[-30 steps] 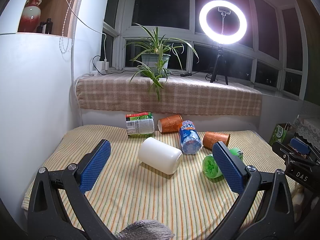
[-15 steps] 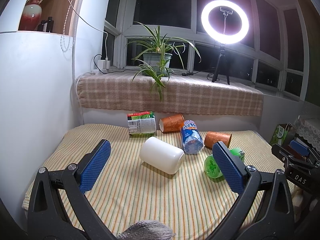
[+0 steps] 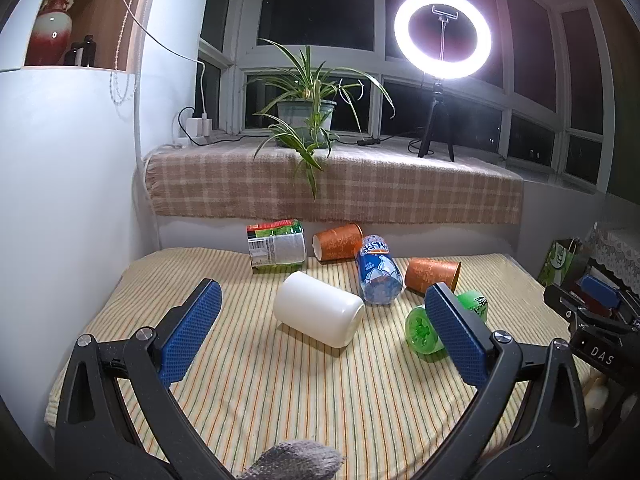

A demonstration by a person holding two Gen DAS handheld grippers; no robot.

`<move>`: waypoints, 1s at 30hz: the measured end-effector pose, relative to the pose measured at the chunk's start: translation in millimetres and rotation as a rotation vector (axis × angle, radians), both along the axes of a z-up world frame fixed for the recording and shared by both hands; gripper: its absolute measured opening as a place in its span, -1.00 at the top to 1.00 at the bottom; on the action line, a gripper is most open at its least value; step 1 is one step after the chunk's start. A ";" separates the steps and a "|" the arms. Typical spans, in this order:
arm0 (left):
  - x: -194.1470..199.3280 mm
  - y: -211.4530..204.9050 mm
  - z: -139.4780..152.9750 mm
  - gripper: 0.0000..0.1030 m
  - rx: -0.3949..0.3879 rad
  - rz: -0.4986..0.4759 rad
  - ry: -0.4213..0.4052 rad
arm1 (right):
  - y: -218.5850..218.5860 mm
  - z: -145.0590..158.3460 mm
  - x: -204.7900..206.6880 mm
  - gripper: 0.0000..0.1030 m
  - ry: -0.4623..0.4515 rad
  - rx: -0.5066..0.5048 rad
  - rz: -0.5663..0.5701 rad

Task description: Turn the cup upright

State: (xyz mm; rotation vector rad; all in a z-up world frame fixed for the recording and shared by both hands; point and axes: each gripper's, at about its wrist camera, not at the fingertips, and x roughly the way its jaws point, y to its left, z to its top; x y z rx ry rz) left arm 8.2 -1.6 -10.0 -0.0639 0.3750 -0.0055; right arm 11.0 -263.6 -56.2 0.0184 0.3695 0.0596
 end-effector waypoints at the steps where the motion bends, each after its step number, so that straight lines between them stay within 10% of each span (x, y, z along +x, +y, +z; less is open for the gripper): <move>1: 1.6 0.1 -0.5 -1.00 0.001 -0.003 0.004 | -0.1 -0.2 0.8 -0.60 0.001 -0.001 -0.003; 20: 51.1 -14.2 -5.0 -1.00 0.037 -0.108 0.106 | -11.3 -11.8 21.4 -0.60 0.043 0.019 -0.033; 30: 135.3 -24.9 -13.4 -0.81 -0.034 -0.248 0.320 | -36.2 -38.3 22.3 -0.60 0.107 0.064 -0.060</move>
